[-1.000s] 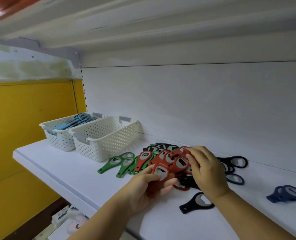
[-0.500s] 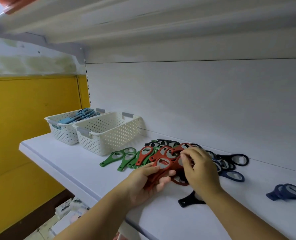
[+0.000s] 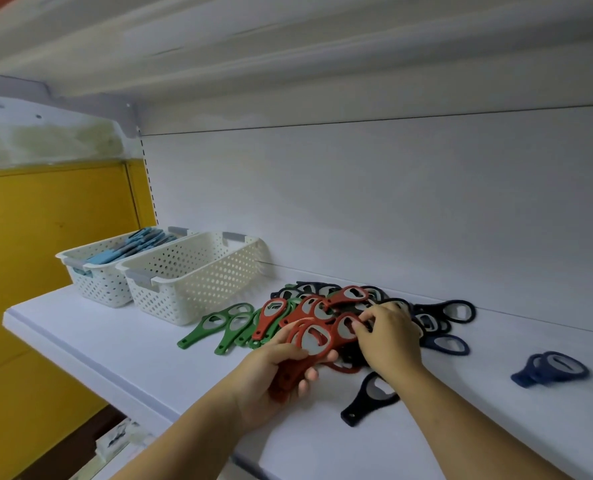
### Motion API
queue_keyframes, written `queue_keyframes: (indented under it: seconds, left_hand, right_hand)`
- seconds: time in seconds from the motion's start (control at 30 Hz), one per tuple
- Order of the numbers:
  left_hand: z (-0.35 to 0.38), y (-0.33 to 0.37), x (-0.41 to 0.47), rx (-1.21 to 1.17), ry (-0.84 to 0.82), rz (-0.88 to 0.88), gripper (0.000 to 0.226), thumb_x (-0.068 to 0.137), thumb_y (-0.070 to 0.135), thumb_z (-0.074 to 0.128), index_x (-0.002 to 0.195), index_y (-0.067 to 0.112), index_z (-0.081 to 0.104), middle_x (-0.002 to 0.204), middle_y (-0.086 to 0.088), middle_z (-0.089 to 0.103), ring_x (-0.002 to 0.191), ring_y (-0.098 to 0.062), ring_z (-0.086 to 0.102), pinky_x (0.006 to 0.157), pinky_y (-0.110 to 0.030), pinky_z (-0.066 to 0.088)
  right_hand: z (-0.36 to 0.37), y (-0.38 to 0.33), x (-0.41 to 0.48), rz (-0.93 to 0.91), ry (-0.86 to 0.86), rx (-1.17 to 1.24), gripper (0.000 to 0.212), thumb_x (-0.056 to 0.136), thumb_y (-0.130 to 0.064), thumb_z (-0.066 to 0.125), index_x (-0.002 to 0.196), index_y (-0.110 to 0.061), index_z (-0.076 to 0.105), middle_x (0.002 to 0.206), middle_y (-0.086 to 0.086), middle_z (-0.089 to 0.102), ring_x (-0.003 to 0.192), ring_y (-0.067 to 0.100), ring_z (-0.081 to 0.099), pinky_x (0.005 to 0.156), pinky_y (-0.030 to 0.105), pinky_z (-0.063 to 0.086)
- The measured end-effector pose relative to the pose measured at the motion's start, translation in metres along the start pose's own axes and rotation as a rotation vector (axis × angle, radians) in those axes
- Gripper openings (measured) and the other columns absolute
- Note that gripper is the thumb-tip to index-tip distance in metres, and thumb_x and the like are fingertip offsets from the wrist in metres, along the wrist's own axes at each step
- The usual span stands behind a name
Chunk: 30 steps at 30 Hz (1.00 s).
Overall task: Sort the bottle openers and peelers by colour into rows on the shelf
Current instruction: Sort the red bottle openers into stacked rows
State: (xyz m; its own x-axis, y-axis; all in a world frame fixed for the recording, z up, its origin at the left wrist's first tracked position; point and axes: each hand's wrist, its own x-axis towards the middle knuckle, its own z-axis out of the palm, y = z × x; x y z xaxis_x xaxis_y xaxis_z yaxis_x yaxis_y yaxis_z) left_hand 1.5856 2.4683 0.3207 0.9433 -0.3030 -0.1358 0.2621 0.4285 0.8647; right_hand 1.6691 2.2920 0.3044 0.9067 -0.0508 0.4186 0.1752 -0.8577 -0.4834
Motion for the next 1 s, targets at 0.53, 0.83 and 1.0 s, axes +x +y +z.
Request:
queue_keyframes:
  seconds: [0.53, 0.83, 1.0]
  left_hand:
    - [0.004, 0.0, 0.001, 0.008, 0.041, -0.019, 0.046, 0.099, 0.041, 0.037, 0.115, 0.005, 0.063, 0.091, -0.017, 0.068, 0.068, -0.024, 0.064, 0.068, -0.038, 0.059]
    - [-0.004, -0.002, -0.005, 0.154, -0.095, 0.093, 0.046, 0.077, 0.004, 0.061, 0.122, 0.009, 0.052, 0.083, -0.013, 0.06, 0.05, -0.014, 0.047, 0.046, -0.024, 0.045]
    - [-0.005, -0.003, -0.004, 0.024, 0.027, 0.102, 0.029, 0.065, 0.001, 0.058, 0.093, 0.003, 0.05, 0.074, -0.012, 0.052, 0.043, -0.013, 0.037, 0.042, -0.024, 0.035]
  right_hand:
    - [-0.023, -0.028, -0.021, 0.075, -0.313, 0.914, 0.004, 0.085, -0.006, 0.068, 0.084, -0.009, 0.066, 0.067, 0.005, 0.069, 0.051, 0.008, 0.06, 0.049, 0.019, 0.05]
    - [-0.023, -0.048, -0.037, -0.126, -0.243, 0.793, 0.011, 0.077, -0.015, 0.078, 0.078, -0.025, 0.076, 0.079, -0.001, 0.067, 0.056, 0.011, 0.057, 0.057, 0.024, 0.051]
    - [-0.068, -0.062, -0.035, -0.201, -0.366, 0.685, 0.008, 0.086, -0.024, 0.069, 0.079, -0.025, 0.074, 0.067, -0.008, 0.068, 0.054, 0.003, 0.055, 0.058, 0.016, 0.046]
